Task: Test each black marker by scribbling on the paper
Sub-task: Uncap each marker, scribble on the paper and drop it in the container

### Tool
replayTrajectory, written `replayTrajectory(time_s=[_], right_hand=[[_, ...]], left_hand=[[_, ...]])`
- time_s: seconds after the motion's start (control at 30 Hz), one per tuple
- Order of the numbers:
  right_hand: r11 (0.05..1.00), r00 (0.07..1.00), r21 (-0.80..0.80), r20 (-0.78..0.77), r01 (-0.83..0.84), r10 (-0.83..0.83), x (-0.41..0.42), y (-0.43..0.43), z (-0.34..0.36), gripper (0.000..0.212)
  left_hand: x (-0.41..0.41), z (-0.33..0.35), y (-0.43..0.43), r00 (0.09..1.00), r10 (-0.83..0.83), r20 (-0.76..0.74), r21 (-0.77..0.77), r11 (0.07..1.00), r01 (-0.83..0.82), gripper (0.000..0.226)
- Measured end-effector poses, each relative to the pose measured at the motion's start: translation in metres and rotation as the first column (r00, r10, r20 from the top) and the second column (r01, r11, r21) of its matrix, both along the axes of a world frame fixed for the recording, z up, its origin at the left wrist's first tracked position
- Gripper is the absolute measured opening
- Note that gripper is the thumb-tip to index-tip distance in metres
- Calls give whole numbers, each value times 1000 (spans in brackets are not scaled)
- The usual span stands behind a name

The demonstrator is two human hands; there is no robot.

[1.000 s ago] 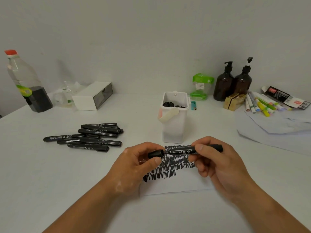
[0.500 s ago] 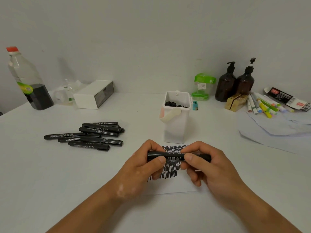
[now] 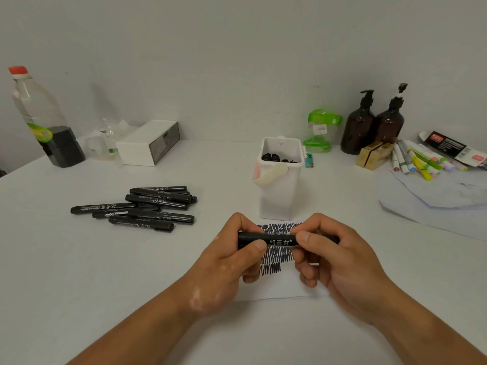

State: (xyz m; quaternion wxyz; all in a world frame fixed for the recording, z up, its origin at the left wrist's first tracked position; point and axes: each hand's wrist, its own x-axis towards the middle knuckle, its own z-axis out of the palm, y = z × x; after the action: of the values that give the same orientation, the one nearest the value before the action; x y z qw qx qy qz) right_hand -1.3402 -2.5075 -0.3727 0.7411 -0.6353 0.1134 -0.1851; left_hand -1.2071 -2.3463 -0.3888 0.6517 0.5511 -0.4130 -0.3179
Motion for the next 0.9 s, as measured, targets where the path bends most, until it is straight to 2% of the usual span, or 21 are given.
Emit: replayTrajectory(time_s=[0.27, 0.67, 0.8, 0.9], right_hand=[[1000, 1000, 11, -7, -8, 8, -1, -1, 2, 10], [1000, 1000, -14, -9, 13, -13, 0, 0, 3, 10], [999, 999, 14, 8, 42, -42, 3, 0, 5, 10], [991, 999, 124, 26, 39, -42, 4, 0, 6, 17]], left_hand=[[0, 1, 1, 999, 5, 50, 36, 999, -7, 19], [0, 2, 0, 1000, -5, -1, 38, 999, 6, 20], [-2, 2, -6, 998, 26, -54, -53, 998, -28, 24], [0, 3, -8, 998, 33, -61, -135, 990, -41, 30]])
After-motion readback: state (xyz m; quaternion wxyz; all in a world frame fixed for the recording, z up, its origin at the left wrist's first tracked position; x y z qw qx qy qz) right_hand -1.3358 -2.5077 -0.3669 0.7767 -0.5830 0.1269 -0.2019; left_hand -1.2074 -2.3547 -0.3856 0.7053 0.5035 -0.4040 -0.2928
